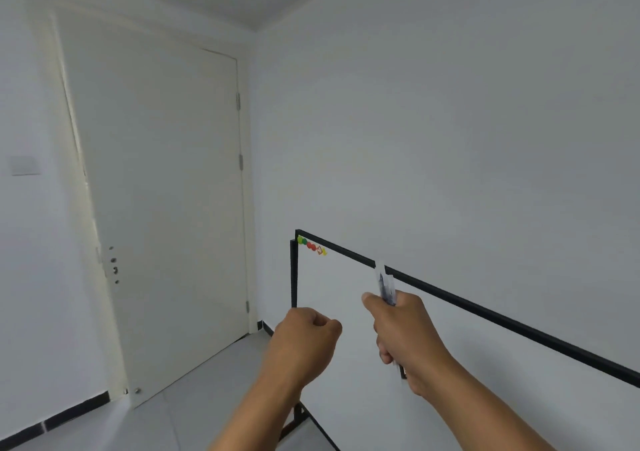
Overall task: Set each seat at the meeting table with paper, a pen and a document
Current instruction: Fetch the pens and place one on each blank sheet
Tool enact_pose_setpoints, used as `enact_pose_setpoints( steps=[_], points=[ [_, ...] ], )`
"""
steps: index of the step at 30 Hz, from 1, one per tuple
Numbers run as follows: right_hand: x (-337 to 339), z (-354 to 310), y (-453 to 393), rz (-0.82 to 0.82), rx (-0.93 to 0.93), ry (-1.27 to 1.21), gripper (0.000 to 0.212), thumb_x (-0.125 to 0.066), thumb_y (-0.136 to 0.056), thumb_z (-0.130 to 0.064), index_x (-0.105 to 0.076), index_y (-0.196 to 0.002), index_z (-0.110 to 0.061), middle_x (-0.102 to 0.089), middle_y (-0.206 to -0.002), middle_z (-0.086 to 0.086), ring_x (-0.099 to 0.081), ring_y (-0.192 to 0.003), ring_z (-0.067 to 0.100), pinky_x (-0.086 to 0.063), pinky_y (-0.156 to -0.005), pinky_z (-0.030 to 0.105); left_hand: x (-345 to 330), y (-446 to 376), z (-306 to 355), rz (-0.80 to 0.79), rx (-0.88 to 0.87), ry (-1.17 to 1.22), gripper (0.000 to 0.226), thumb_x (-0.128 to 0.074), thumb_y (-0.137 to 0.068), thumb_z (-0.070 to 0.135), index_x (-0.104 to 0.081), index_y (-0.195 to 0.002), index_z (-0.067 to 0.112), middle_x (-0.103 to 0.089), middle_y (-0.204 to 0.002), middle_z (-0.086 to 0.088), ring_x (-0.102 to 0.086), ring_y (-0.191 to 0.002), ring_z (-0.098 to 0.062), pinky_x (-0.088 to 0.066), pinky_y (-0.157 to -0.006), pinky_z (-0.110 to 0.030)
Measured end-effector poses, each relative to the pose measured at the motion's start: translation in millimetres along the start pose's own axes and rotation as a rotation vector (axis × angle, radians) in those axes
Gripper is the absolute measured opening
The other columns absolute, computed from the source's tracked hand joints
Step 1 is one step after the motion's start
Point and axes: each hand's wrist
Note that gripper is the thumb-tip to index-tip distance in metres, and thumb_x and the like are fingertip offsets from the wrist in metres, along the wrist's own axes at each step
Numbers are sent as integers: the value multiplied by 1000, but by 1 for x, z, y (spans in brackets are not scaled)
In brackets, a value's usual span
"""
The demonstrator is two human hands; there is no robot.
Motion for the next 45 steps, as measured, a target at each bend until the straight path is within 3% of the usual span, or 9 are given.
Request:
enact_pose_setpoints(
  steps=[12,17,21,26,29,32,36,41,45],
  points=[
    [-114,-18,-217,-300,63,-86,28,-61,-101,-28,-48,-80,-16,-39,-60,3,-38,-50,23,-38,-54,35,40,-179,-25,303,99,-113,36,-56,-87,20,-32,-61,20,-33,-50,11,-29,-50,-16,-26,-55,-27],
    [-175,-21,-303,-486,97,-113,26,-59,-104,-30,-54,-84,-15,-42,-55,1,-42,-44,18,-40,-50,30,53,-243,-41,434,186,-82,28,-52,-83,16,-28,-69,17,-30,-66,-3,-25,-67,-22,-21,-62,-37],
    [-222,-29,-353,-636,114,-136,24,-58,-104,-29,-55,-88,-10,-44,-61,4,-44,-50,20,-43,-54,36,70,-278,-54,541,258,-94,30,-50,-82,15,-24,-69,19,-26,-67,-2,-24,-74,-27,-22,-64,-39],
    [-298,-44,-392,-817,141,-156,25,-59,-104,-25,-49,-84,-15,-41,-62,3,-40,-53,21,-41,-49,33,107,-313,-79,691,351,-117,31,-51,-82,14,-24,-67,18,-26,-66,-1,-26,-68,-25,-21,-63,-36],
    [-350,-55,-411,-903,181,-147,25,-58,-105,-26,-50,-85,-13,-42,-66,9,-41,-55,24,-42,-51,34,137,-340,-100,765,372,-138,31,-51,-82,14,-24,-68,19,-26,-65,-1,-25,-70,-26,-24,-66,-40],
    [-407,-69,-425,-958,211,-138,32,-57,-107,-31,-48,-83,-13,-42,-64,8,-41,-52,24,-44,-54,36,176,-369,-126,812,400,-156,33,-51,-83,14,-27,-63,20,-29,-60,2,-28,-59,-21,-31,-61,-34],
    [-493,-89,-445,-1008,240,-125,35,-56,-109,-34,-49,-82,-12,-42,-65,9,-41,-51,21,-45,-53,36,234,-417,-165,867,414,-201,30,-51,-84,16,-28,-65,20,-28,-64,-2,-25,-66,-23,-25,-60,-36],
    [-601,-131,-462,-1080,277,-126,32,-57,-108,-33,-47,-85,-12,-40,-71,9,-38,-61,27,-43,-53,36,321,-467,-202,912,479,-248,20,-54,-87,22,-45,-69,21,-39,-65,-2,-34,-64,-20,-32,-61,-36],
    [-679,-161,-464,-1161,335,-116,33,-56,-108,-33,-46,-82,-14,-40,-70,8,-37,-60,26,-42,-50,34,386,-493,-222,982,508,-325,23,-56,-89,22,-46,-68,19,-42,-65,-3,-36,-62,-20,-33,-60,-36]
  ],
)
Point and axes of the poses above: each hand's wrist, its own y-axis away from the middle knuckle, its own x-axis out of the back of the hand, z = x × y
